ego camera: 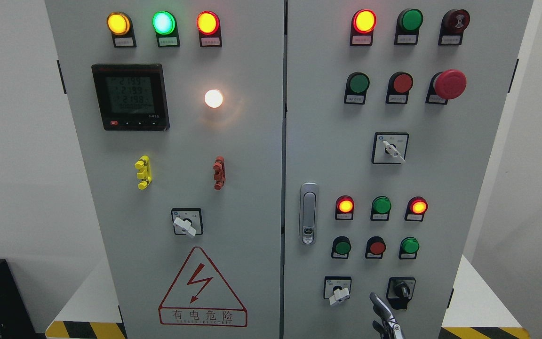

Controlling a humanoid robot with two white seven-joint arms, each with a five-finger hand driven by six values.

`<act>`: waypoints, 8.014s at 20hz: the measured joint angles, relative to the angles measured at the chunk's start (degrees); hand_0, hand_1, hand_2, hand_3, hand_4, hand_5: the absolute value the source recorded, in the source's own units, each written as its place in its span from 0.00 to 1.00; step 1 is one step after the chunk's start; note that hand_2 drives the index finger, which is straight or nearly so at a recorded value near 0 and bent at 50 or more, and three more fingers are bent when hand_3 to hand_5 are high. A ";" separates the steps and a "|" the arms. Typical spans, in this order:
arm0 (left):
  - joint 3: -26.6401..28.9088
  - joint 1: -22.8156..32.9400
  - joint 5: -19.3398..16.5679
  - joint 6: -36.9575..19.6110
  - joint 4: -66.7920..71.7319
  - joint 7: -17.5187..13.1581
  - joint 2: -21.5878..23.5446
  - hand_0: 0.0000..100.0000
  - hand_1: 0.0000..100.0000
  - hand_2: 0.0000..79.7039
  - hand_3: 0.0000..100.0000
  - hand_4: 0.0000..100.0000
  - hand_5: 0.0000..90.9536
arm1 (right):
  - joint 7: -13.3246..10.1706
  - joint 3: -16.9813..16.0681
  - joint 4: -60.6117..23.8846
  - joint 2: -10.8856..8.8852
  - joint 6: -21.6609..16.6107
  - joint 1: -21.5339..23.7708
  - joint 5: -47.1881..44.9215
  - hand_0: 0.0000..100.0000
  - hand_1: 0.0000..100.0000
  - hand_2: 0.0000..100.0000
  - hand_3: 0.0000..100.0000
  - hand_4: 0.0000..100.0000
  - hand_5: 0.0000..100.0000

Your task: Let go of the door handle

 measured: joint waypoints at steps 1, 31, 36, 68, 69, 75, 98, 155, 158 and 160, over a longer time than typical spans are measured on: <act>0.00 0.00 0.00 0.01 0.00 0.00 0.00 0.00 0.00 0.06 0.10 0.00 0.00 | 0.00 -0.06 -0.02 0.00 0.01 0.00 -0.03 0.46 0.07 0.00 0.01 0.00 0.00; 0.00 0.00 0.00 -0.02 0.00 0.00 0.00 0.00 0.00 0.05 0.11 0.00 0.00 | -5.57 2.39 -0.56 0.14 -0.66 -7.19 21.24 0.51 0.23 0.00 0.57 0.54 0.49; 0.00 0.00 0.00 -0.03 0.00 0.00 0.01 0.00 0.00 0.06 0.11 0.00 0.00 | -6.38 5.15 -0.49 0.19 1.71 -7.67 28.65 0.51 0.23 0.00 0.58 0.56 0.52; 0.00 0.00 0.00 -0.05 0.00 0.00 0.03 0.00 0.00 0.05 0.11 0.00 0.00 | -6.93 10.66 10.94 0.47 14.10 -22.07 60.63 0.49 0.26 0.00 0.72 0.66 0.62; 0.00 0.00 0.00 -0.05 0.00 0.00 0.03 0.00 0.00 0.05 0.11 0.00 0.00 | -6.92 10.55 11.21 0.47 14.34 -22.20 61.05 0.49 0.26 0.00 0.72 0.66 0.62; 0.00 0.00 0.00 -0.02 0.00 0.00 0.01 0.00 0.00 0.05 0.11 0.01 0.00 | -6.91 10.06 12.97 0.43 15.65 -22.84 62.63 0.49 0.26 0.00 0.72 0.67 0.63; 0.00 0.00 0.00 -0.01 0.00 0.00 0.01 0.00 0.00 0.06 0.11 0.00 0.00 | -6.85 9.69 17.03 0.56 17.48 -24.88 68.27 0.47 0.26 0.00 0.72 0.66 0.64; 0.00 0.00 0.00 -0.02 0.00 0.00 0.02 0.00 0.00 0.06 0.11 0.01 0.00 | -5.50 9.54 20.38 0.76 18.24 -26.62 69.10 0.43 0.24 0.00 0.73 0.68 0.66; 0.00 0.00 0.00 -0.02 0.00 0.00 0.01 0.00 0.00 0.05 0.11 0.01 0.00 | -5.50 9.51 20.48 0.78 18.24 -26.55 69.09 0.43 0.24 0.00 0.74 0.68 0.66; 0.00 0.00 0.00 -0.02 0.00 0.00 0.01 0.00 0.00 0.05 0.11 0.01 0.00 | -5.50 9.48 20.53 0.78 18.24 -26.51 69.09 0.43 0.24 0.00 0.74 0.68 0.66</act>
